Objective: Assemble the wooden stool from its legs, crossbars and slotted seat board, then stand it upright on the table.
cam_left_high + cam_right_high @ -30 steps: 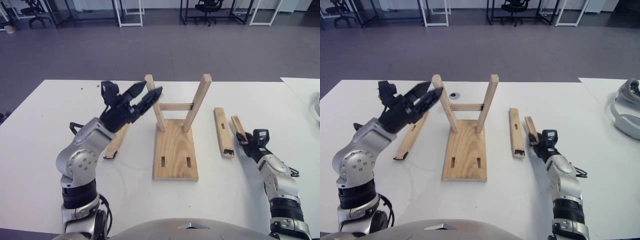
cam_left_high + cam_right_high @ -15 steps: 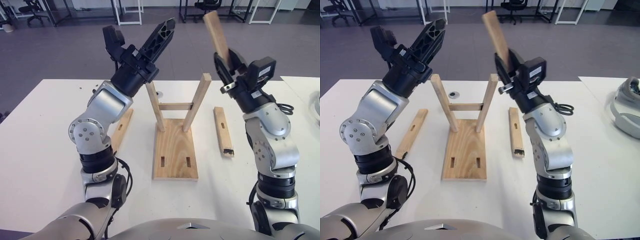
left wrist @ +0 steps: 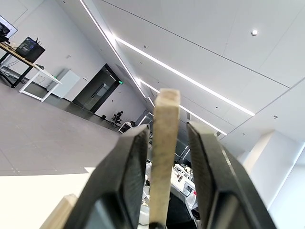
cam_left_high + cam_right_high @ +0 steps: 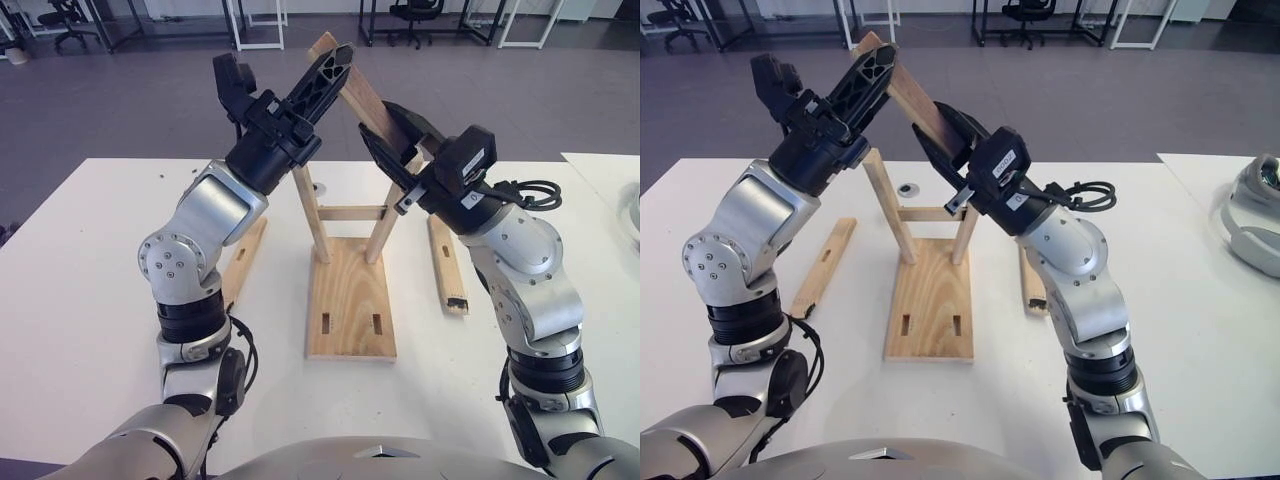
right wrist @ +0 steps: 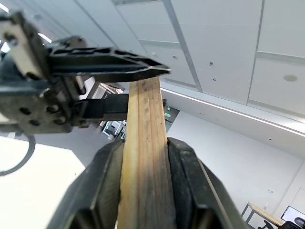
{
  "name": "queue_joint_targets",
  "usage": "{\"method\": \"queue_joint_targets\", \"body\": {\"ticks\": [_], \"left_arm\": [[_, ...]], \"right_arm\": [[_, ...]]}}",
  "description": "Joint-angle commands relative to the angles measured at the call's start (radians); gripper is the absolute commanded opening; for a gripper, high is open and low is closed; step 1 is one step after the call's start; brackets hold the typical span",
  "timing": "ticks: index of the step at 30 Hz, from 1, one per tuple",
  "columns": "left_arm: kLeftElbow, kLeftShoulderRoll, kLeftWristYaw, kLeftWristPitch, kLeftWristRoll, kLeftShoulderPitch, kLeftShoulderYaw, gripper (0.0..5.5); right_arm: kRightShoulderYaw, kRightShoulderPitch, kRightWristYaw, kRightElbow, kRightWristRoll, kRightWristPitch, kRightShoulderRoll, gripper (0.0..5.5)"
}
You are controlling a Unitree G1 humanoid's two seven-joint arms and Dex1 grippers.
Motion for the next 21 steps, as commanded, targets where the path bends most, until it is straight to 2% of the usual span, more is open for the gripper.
{"method": "queue_joint_targets", "body": {"ticks": [1, 6, 8, 9, 11, 13, 15, 17, 21], "left_arm": [[0.004, 0.021, 0.004, -0.001, 0.010, 0.013, -0.021, 1.47], [-0.006, 0.032, 0.006, -0.014, 0.030, 0.039, -0.024, 0.58], [-0.011, 0.040, 0.005, -0.025, 0.044, 0.051, -0.020, 0.45], [-0.016, 0.046, -0.004, -0.032, 0.059, 0.055, -0.019, 0.44], [-0.033, 0.077, -0.028, -0.039, 0.097, 0.067, -0.008, 0.39], [-0.056, 0.176, -0.088, -0.049, 0.156, 0.101, 0.057, 0.39], [-0.037, 0.330, -0.220, -0.105, 0.317, 0.217, 0.165, 0.39], [0.091, 0.406, -0.340, -0.192, 0.483, 0.359, 0.225, 0.39], [0.430, 0.373, -0.506, -0.326, 0.696, 0.407, 0.156, 0.39]], "right_arm": [[0.009, -0.019, 0.021, -0.001, -0.028, -0.028, -0.016, 1.32], [0.001, -0.020, 0.013, 0.003, -0.041, -0.028, -0.003, 1.32], [0.003, -0.016, 0.013, 0.005, -0.048, -0.033, -0.002, 1.32], [0.012, -0.008, 0.030, 0.001, -0.034, -0.013, -0.009, 1.70], [0.040, 0.026, 0.049, -0.003, -0.046, -0.009, -0.022, 2.05], [0.043, 0.090, 0.058, -0.007, -0.050, -0.006, -0.037, 2.45], [-0.001, 0.195, 0.059, 0.005, -0.049, -0.016, -0.066, 2.72], [-0.048, 0.305, 0.050, 0.030, -0.041, -0.031, -0.078, 2.75], [-0.085, 0.438, 0.029, 0.172, -0.054, -0.120, -0.060, 2.75]]}}
